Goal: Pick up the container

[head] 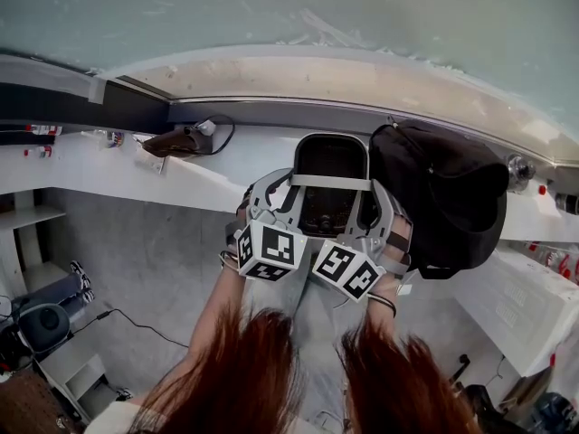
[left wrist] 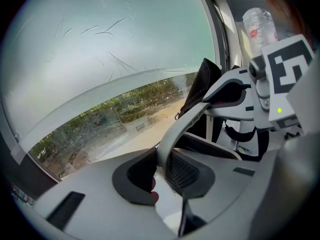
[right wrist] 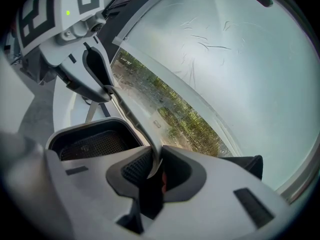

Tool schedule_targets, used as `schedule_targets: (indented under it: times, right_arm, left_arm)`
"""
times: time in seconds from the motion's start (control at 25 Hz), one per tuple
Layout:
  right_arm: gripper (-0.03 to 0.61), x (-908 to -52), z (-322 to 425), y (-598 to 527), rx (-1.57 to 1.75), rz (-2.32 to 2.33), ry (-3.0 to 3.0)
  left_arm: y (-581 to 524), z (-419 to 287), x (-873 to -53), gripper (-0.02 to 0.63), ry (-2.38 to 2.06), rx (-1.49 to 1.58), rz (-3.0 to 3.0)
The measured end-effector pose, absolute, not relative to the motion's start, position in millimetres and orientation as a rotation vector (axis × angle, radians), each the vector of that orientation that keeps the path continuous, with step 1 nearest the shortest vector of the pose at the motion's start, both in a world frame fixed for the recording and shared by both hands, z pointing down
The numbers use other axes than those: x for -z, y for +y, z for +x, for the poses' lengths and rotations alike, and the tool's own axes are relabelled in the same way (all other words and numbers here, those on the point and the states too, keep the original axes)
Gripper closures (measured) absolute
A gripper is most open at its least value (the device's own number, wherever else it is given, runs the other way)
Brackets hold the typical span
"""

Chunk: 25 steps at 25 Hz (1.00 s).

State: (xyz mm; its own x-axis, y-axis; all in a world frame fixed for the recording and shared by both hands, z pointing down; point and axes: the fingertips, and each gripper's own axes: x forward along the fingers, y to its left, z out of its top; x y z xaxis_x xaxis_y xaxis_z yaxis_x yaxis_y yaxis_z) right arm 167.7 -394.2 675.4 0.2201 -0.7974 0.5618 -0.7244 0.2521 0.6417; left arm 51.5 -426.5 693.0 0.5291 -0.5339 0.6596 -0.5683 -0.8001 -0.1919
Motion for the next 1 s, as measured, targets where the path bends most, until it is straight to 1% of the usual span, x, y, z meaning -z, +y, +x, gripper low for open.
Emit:
schedule_targets:
  times: [0.4,1.0]
  right_arm:
    - [0.508,-663.8,158.2,-381.2,0.100,1.489,-1.544]
    - [0.506,-609.1,156.1,-335.8,0.086,1.555,-1.599]
  left_arm:
    - [-408.0,40.1,-680.7,0.538,-1.026,-1.139,2.688]
    - [-364.0,37.2,-622.1,0.538,-1.150,-1.109,2.696]
